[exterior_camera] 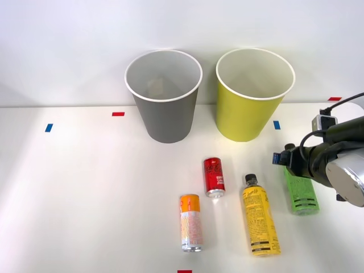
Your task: Put cans in the gray bin, plastic bottles in the light green bin
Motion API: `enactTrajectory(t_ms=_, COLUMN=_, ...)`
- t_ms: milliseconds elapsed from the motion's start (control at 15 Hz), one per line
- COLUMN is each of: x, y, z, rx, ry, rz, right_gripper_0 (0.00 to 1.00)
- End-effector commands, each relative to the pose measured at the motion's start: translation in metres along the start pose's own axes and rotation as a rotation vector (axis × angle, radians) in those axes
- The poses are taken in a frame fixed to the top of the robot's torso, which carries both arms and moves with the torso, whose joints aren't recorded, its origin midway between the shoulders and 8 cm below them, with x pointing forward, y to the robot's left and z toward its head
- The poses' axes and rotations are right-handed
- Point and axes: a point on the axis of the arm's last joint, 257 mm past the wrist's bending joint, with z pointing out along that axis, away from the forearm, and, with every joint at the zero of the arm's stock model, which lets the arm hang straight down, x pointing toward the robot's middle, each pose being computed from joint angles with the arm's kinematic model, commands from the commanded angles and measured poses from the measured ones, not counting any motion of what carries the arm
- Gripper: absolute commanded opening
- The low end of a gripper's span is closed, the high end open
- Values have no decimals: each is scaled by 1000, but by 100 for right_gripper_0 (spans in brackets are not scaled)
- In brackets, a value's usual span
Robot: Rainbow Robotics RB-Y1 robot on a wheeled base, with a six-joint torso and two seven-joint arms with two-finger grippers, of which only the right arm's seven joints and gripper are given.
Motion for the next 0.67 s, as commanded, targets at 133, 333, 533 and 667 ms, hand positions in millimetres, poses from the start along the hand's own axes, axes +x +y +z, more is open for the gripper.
enactTrajectory(t_ms=133, x=-5, y=-4, z=10, rx=13, ry=16, rz=16, right_gripper_0=100)
enactTrajectory(t_ms=333, x=-8, y=-6, z=20, rx=28, ry=35, rz=25, right_gripper_0=100)
enactTrajectory(t_ms=533, x=-16, y=-9, z=35, rx=54, ry=54, rz=32, right_gripper_0=100)
enactTrajectory(t_ms=667, x=-18, y=-13, z=44, rx=73, ry=72, rz=26, right_gripper_0=100)
